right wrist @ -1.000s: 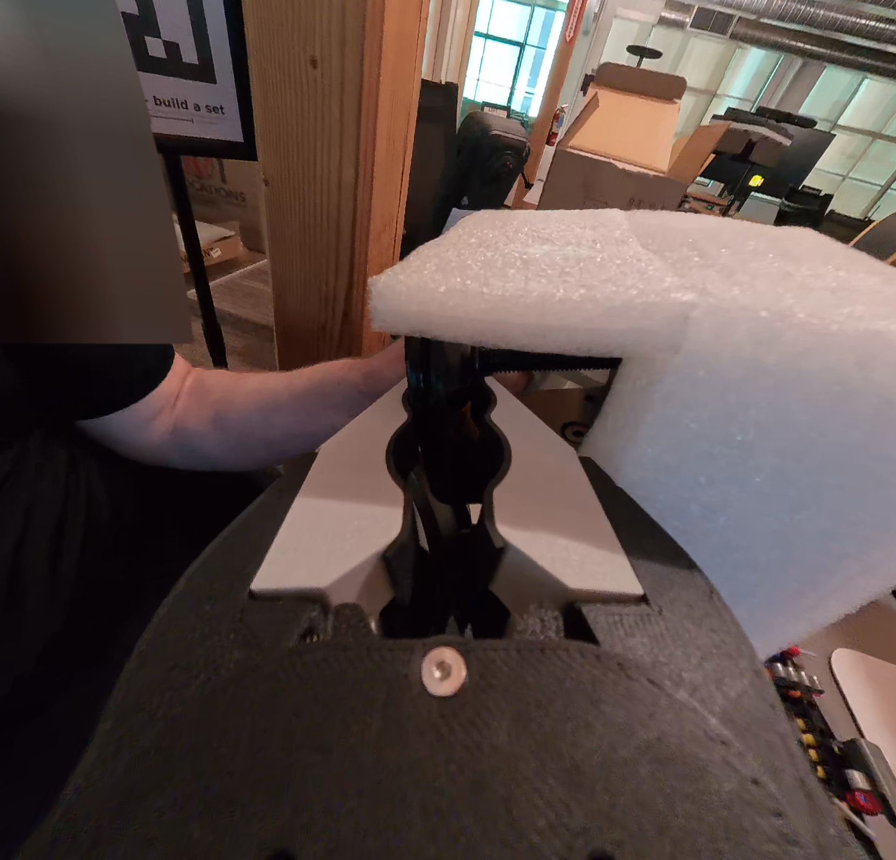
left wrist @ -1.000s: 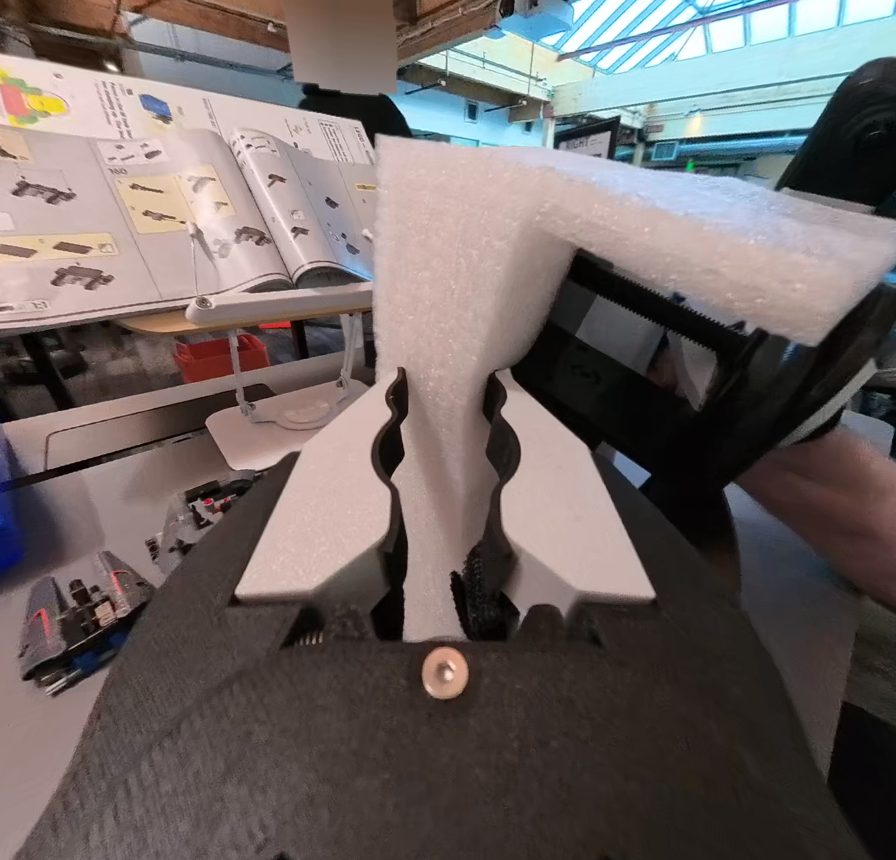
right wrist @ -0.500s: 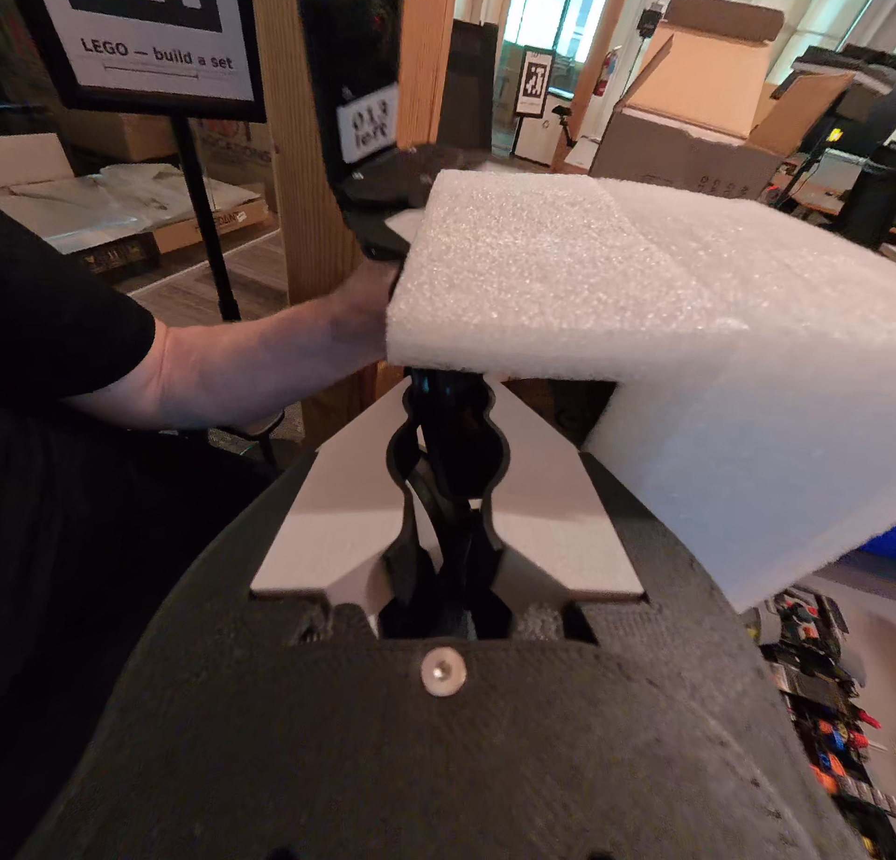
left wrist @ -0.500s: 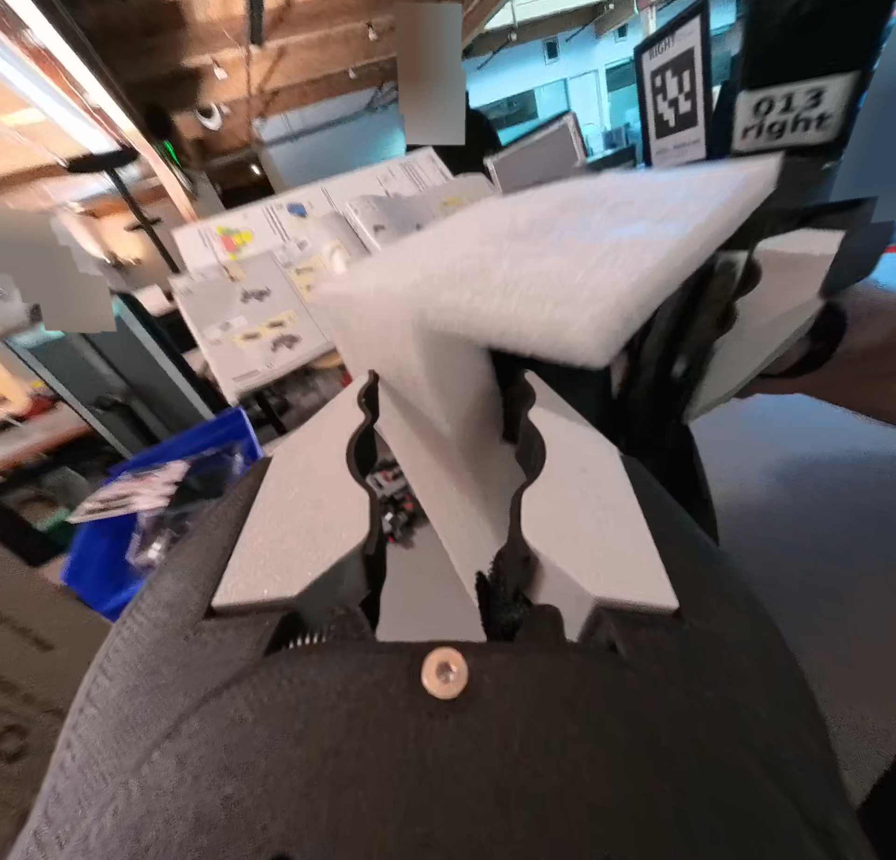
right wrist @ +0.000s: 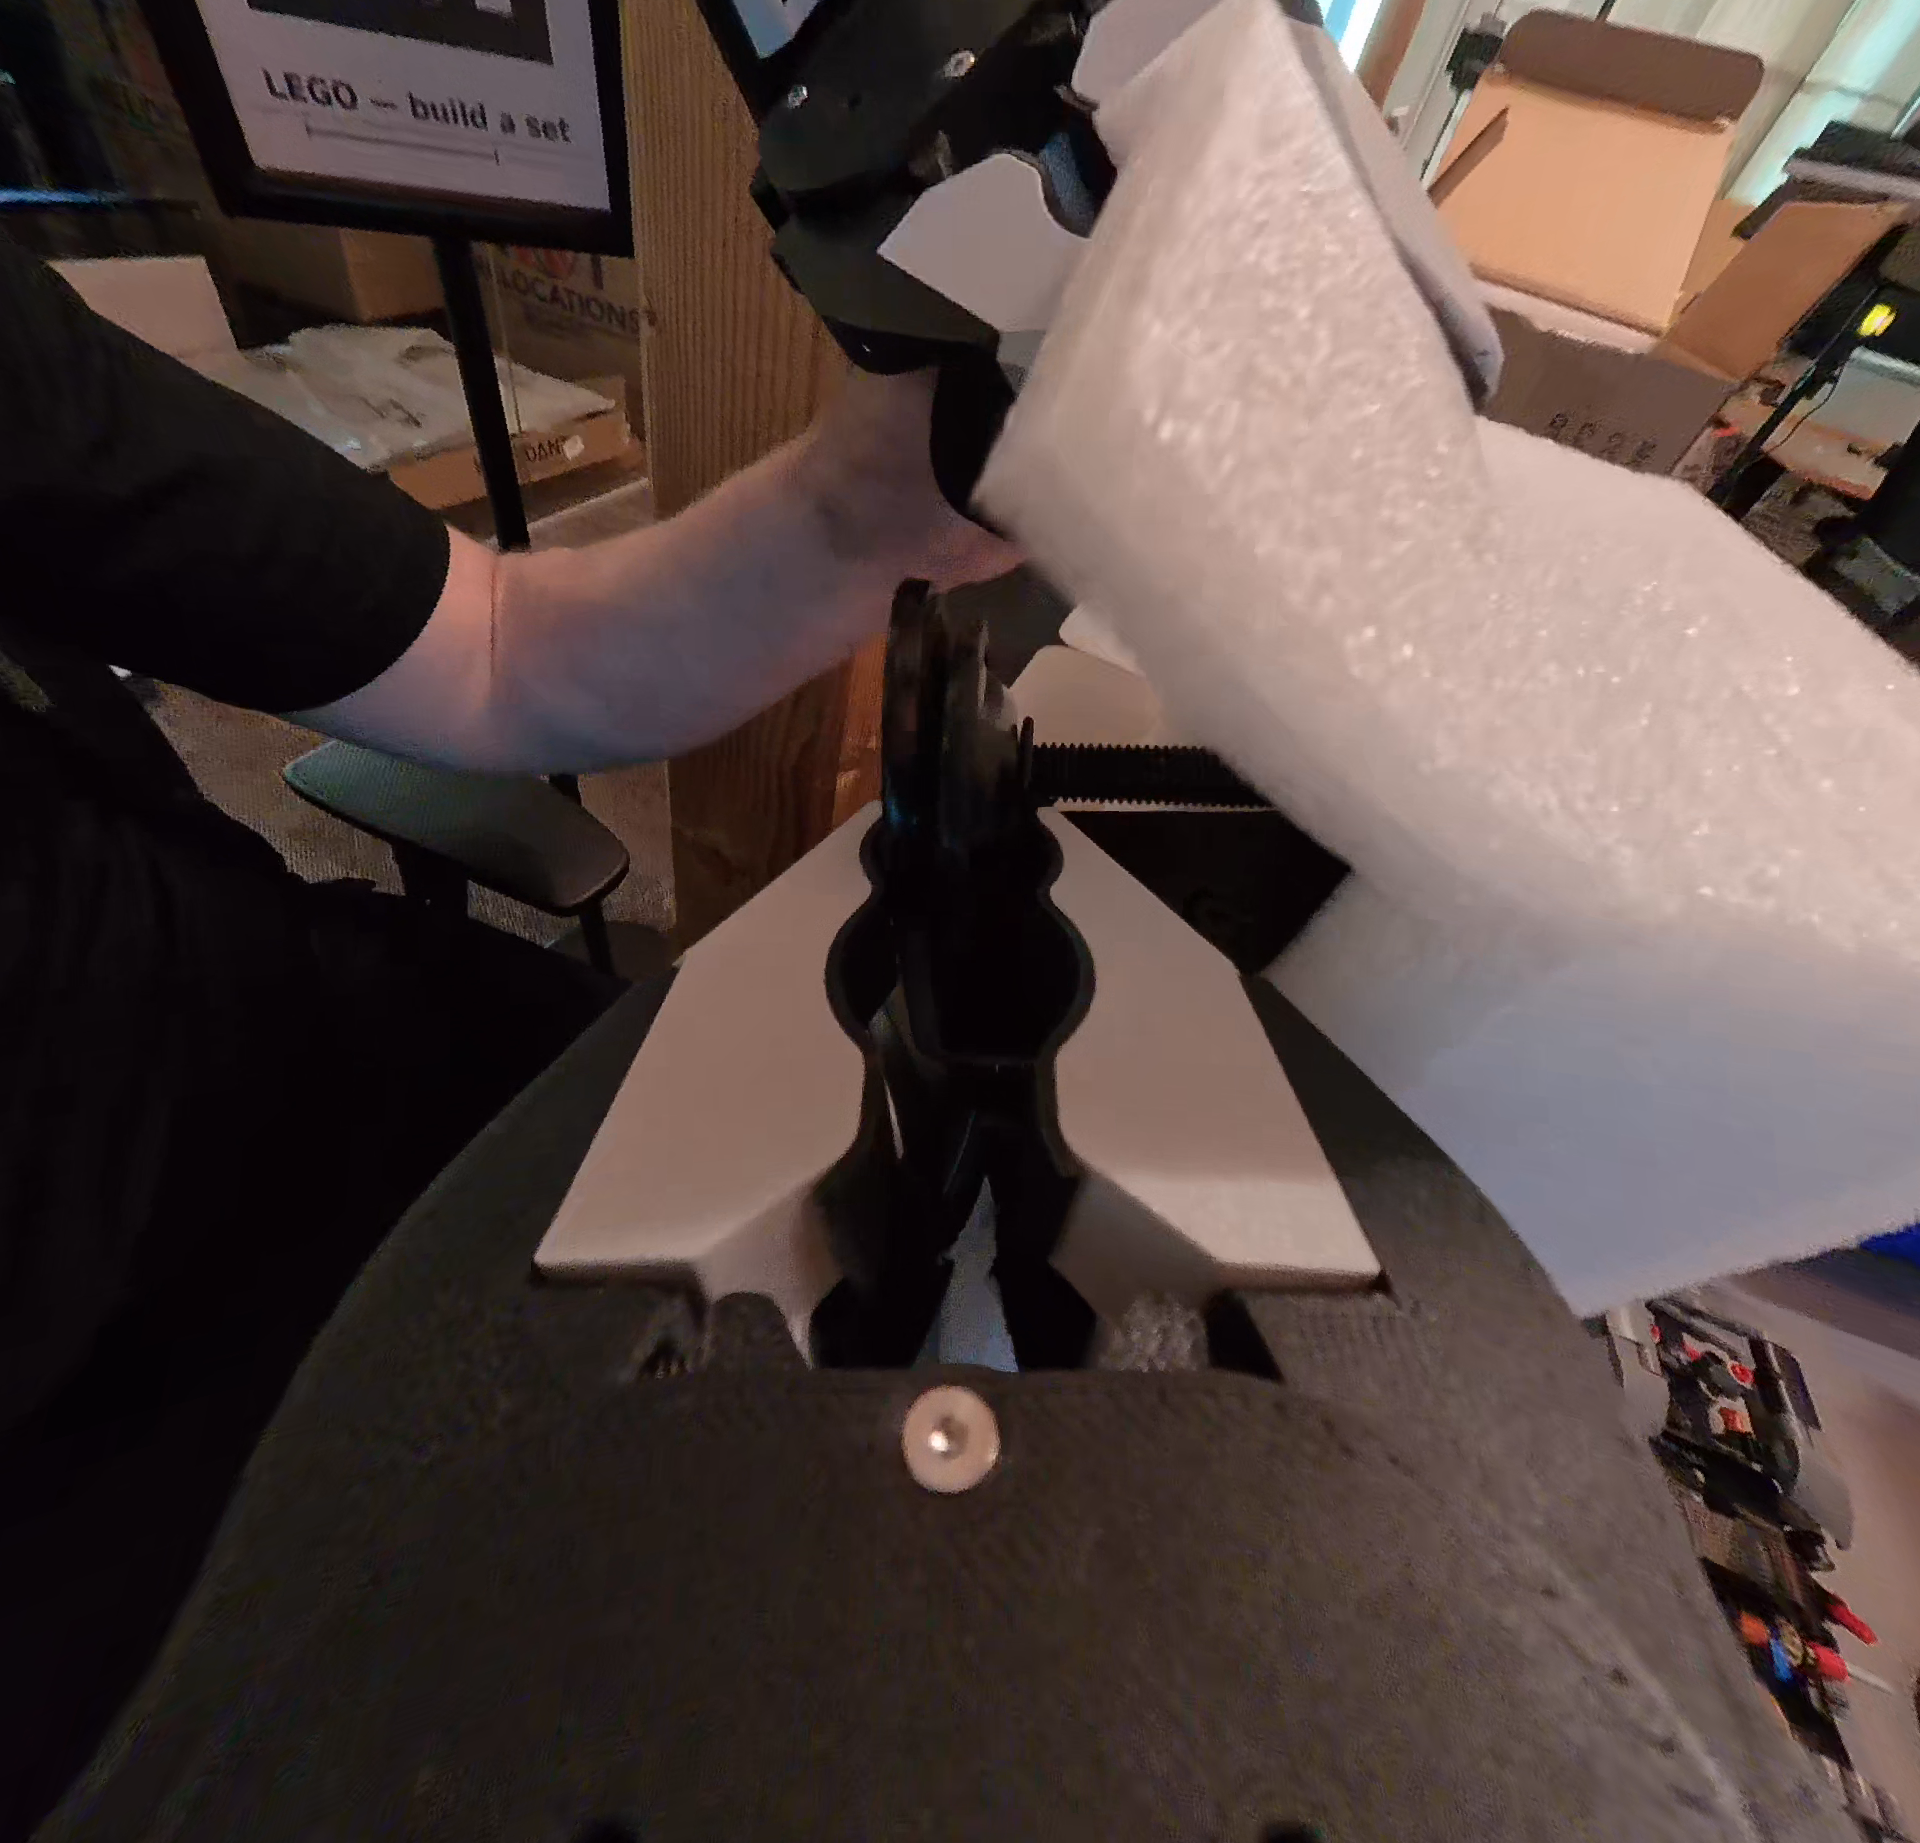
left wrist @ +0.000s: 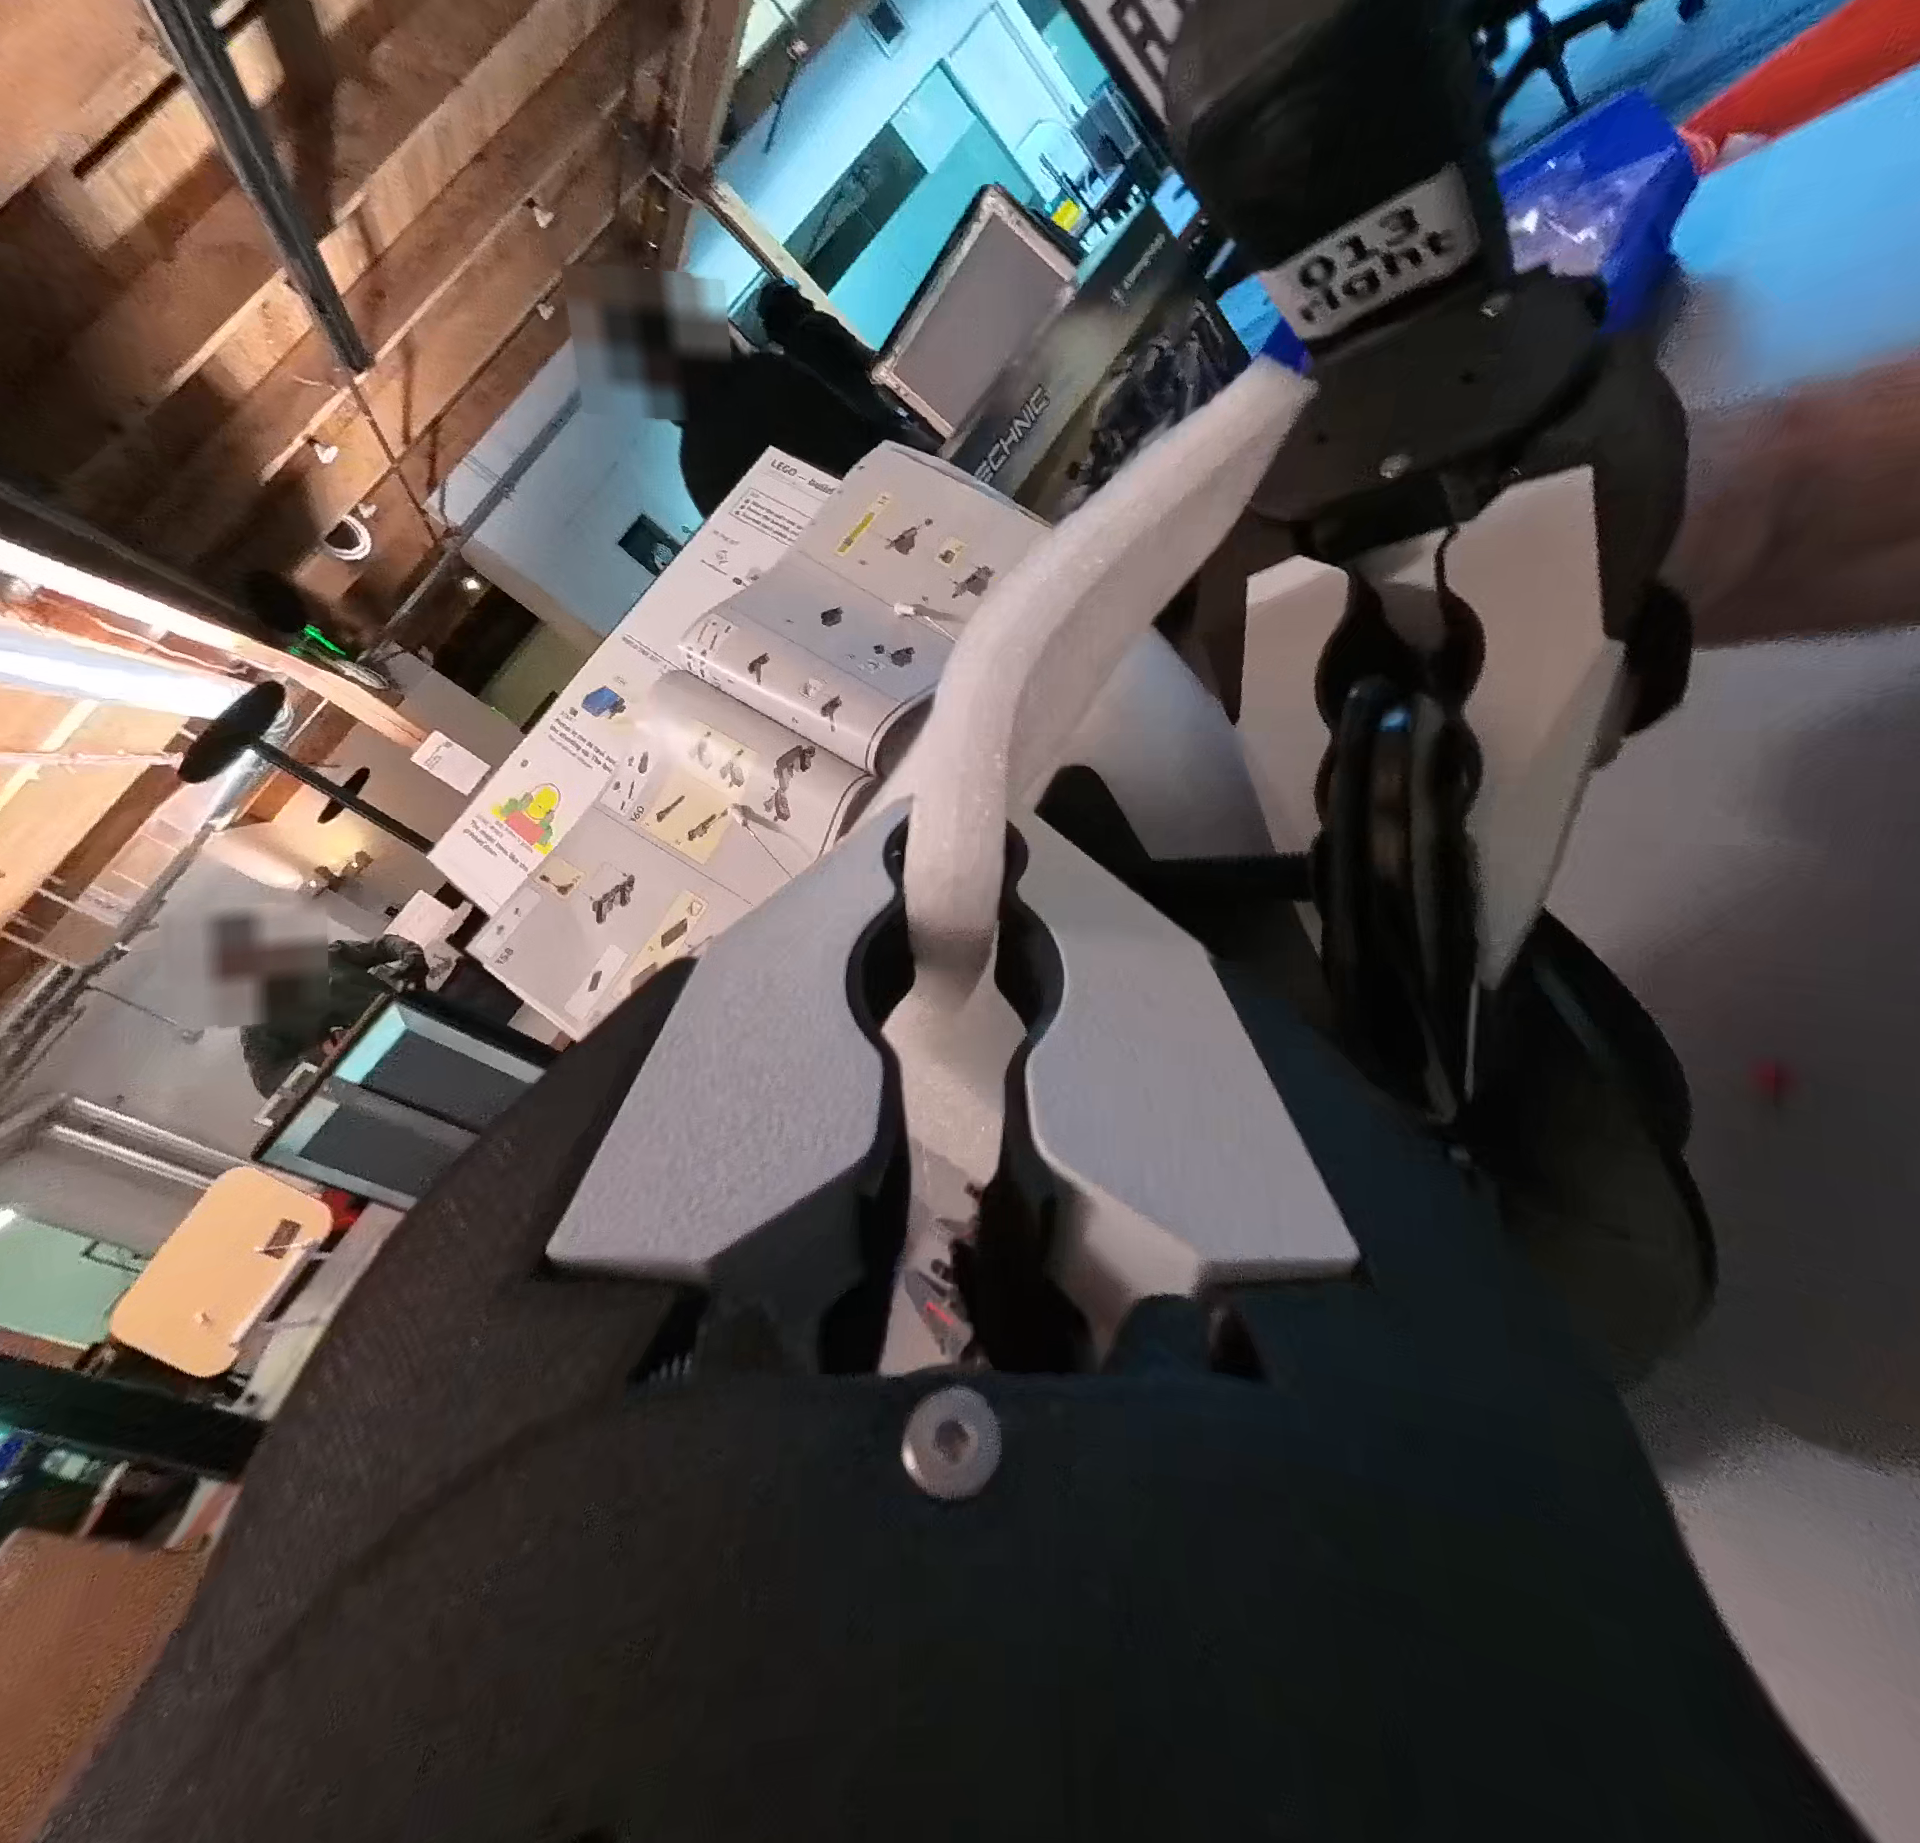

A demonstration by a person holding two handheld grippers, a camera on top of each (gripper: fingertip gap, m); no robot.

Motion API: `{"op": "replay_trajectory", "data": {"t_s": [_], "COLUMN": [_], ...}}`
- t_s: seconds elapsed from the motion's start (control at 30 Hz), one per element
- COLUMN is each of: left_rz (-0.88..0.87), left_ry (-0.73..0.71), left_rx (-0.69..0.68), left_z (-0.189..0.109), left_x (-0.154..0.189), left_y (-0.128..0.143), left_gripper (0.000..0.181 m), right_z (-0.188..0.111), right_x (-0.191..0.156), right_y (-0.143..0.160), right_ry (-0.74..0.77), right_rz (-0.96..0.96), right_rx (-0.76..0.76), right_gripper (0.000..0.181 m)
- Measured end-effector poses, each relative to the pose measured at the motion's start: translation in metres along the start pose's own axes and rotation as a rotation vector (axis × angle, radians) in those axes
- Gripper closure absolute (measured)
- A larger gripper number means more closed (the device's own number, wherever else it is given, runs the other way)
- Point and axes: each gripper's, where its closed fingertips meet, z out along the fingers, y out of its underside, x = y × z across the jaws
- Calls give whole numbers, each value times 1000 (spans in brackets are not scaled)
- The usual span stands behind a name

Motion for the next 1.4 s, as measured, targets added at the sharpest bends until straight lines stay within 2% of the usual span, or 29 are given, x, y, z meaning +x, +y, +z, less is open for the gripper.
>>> {"op": "replay_trajectory", "data": {"t_s": [0.27, 0.47, 0.57, 0.67, 0.7, 0.77, 0.8, 0.9, 0.97, 1.03, 1.13, 1.17, 1.2, 1.33, 1.4], "left_rz": [-150, -108, -113, -143, -176, -195, -184, -238, -264, -276, -299, -295, -308, -334, -333], "left_ry": [-80, -86, -120, -114, -110, -119, -117, -78, -61, -45, 7, 23, 34, 94, 112], "left_rx": [9, -42, -64, -37, -25, -21, -10, 65, 105, 133, 195, 207, 215, 234, 239], "left_z": [13, 20, 20, 18, 17, 11, 8, 1, -5, -10, -15, -16, -17, -18, -16], "left_x": [-13, -13, -20, -23, -25, -30, -29, -25, -24, -23, -20, -18, -17, -11, -9], "left_y": [1, -2, -1, 2, 5, 12, 14, 13, 13, 14, 12, 11, 10, 6, 4], "left_gripper": [176, 177, 176, 176, 176, 180, 178, 180, 180, 180, 178, 178, 178, 178, 178], "right_z": [-1, 1, 2, 5, 5, 4, 3, -7, -22, -44, -63, -63, -61, -26, -10], "right_x": [4, 5, 7, 15, 19, 21, 20, 12, 2, 2, 37, 51, 64, 78, 79], "right_y": [-2, -6, -12, -12, -11, -10, -11, -20, -33, -45, -39, -35, -28, -20, -11], "right_ry": [49, 77, 81, 147, 178, 226, 237, 255, 229, 243, 420, 470, 510, 351, 328], "right_rz": [-26, -80, -55, -11, -3, -11, -7, -24, -3, 20, 89, 110, 126, 244, 240], "right_rx": [30, -19, 2, -5, -18, -44, -45, -1, 73, 155, 173, 164, 136, 111, 28], "right_gripper": [163, 162, 162, 161, 158, 133, 127, 124, 115, 114, 92, 74, 63, 56, 85]}}
